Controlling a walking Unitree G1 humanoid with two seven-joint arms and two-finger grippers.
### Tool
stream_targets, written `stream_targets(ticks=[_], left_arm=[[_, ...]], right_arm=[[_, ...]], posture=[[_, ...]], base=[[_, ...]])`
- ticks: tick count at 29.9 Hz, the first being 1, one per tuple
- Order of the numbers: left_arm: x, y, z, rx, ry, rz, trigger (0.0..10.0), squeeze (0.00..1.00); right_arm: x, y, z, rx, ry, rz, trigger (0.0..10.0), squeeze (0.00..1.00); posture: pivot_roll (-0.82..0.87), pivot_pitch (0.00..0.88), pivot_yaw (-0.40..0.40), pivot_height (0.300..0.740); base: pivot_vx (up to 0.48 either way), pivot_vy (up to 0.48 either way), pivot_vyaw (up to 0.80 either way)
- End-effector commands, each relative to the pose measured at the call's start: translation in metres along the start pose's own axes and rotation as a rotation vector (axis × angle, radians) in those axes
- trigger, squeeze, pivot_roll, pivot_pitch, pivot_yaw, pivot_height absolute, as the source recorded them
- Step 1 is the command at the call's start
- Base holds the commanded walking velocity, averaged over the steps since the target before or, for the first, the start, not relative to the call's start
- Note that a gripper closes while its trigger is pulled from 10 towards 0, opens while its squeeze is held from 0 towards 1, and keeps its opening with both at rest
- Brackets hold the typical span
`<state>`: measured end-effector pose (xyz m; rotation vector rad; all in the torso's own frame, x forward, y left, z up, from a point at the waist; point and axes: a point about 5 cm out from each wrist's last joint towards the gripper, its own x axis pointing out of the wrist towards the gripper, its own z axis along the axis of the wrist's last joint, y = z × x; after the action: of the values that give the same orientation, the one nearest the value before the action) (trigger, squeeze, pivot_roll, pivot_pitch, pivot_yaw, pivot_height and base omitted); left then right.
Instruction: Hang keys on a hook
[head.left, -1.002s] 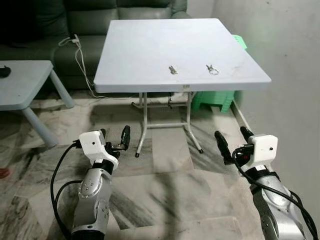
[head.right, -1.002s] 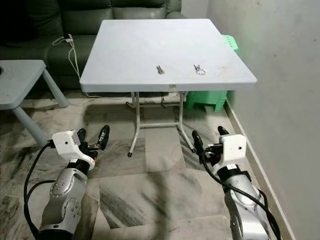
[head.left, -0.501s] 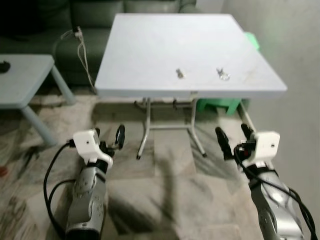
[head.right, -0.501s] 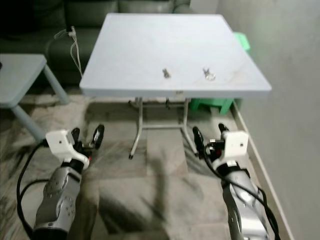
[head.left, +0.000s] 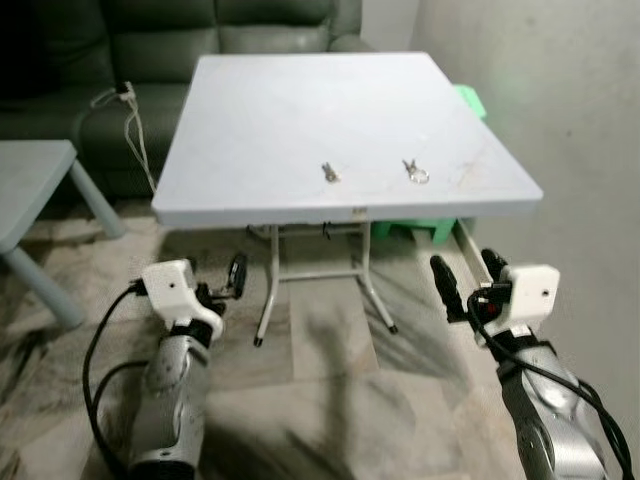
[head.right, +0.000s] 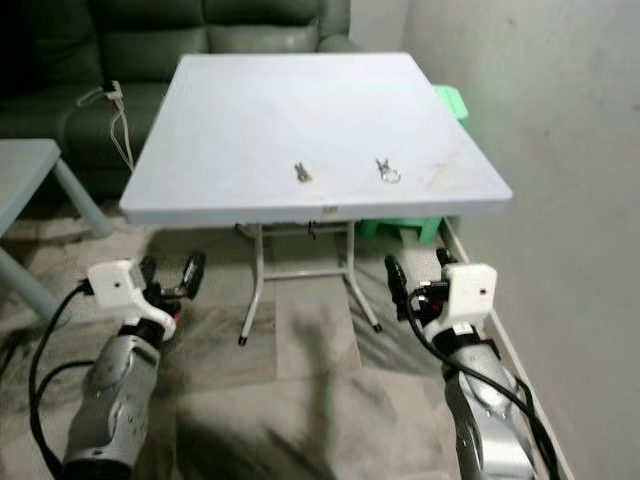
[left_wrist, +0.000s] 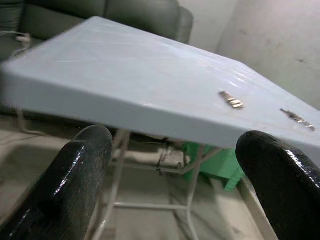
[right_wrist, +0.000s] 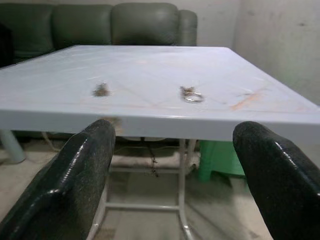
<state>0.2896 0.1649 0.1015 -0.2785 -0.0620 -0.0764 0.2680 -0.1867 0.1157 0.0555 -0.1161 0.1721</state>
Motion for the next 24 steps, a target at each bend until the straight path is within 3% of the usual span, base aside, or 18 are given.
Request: stream_targets(ticks=[1, 24], left_arm=[[0.0005, -0.0051, -0.0001, -0.009, 0.001, -0.014, 10.0, 0.0], [0.0001, -0.005, -0.0011, -0.016, 0.005, -0.011, 10.0, 0.0]], right_arm=[[-0.0011, -0.0037, 0.0021, -0.006, 0.0, -0.009, 10.0, 0.0], [0.0, -0.0022, 0.0023, -0.005, 0.0, -0.001, 10.0, 0.0]], posture=[[-0.04, 0.074, -0.051, 0.74], [-0.03, 0.066, -0.053, 0.74]], base=[[0.341, 0.0, 0.0], [0.348, 0.0, 0.0]])
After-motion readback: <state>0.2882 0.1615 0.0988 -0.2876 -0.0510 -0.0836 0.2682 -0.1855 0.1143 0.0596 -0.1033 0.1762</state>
